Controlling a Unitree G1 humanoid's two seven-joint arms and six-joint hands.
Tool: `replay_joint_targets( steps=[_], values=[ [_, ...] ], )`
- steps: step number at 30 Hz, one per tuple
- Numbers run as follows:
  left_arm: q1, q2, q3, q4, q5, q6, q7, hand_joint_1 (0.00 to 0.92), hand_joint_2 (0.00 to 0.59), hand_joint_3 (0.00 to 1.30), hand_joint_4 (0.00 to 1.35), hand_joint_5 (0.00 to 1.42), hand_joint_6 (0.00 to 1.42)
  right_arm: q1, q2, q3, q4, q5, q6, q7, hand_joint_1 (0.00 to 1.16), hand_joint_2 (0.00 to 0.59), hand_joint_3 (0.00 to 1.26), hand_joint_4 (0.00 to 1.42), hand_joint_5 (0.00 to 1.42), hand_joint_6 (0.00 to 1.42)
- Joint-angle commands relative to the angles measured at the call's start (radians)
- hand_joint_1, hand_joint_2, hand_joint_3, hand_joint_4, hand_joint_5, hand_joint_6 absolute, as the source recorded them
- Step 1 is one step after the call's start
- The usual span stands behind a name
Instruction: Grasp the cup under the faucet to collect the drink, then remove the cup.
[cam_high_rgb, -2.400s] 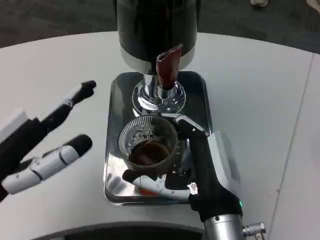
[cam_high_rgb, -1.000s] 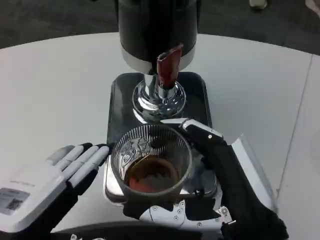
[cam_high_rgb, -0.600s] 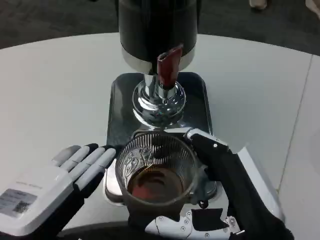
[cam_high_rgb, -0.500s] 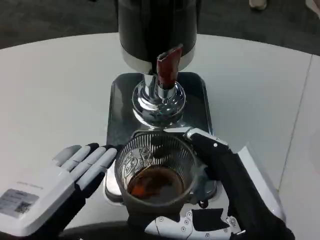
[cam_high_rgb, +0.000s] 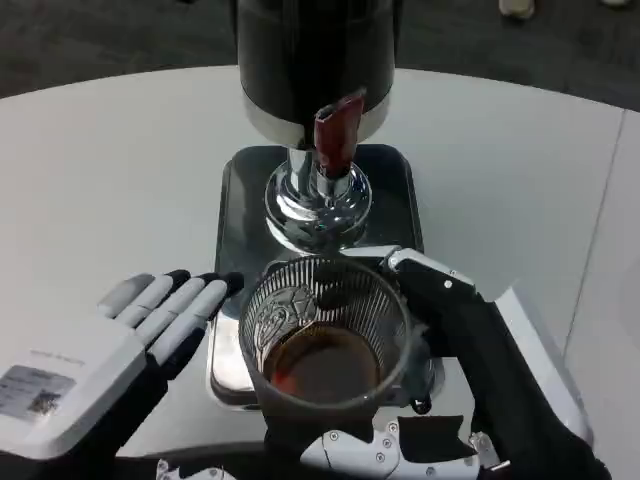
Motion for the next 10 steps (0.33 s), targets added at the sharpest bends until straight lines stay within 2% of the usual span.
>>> replay_joint_targets(
  steps=[1,10],
  values=[
    [0.002,-0.006,-0.010,-0.016,0.011,0.014,0.008,0.109,0.115,0.00,0.00,0.00,0.00,-0.004,0.014,0.009,-0.033,0.013,-0.004,-0.003,1.05,0.124,0.79,0.99,0.97,1.35],
    [-0.004,-0.003,-0.023,-0.017,0.008,0.035,0.005,0.103,0.117,0.00,0.00,0.00,0.00,0.001,0.015,0.006,-0.035,0.015,0.000,-0.005,1.05,0.124,0.79,0.99,0.99,1.35]
  ],
)
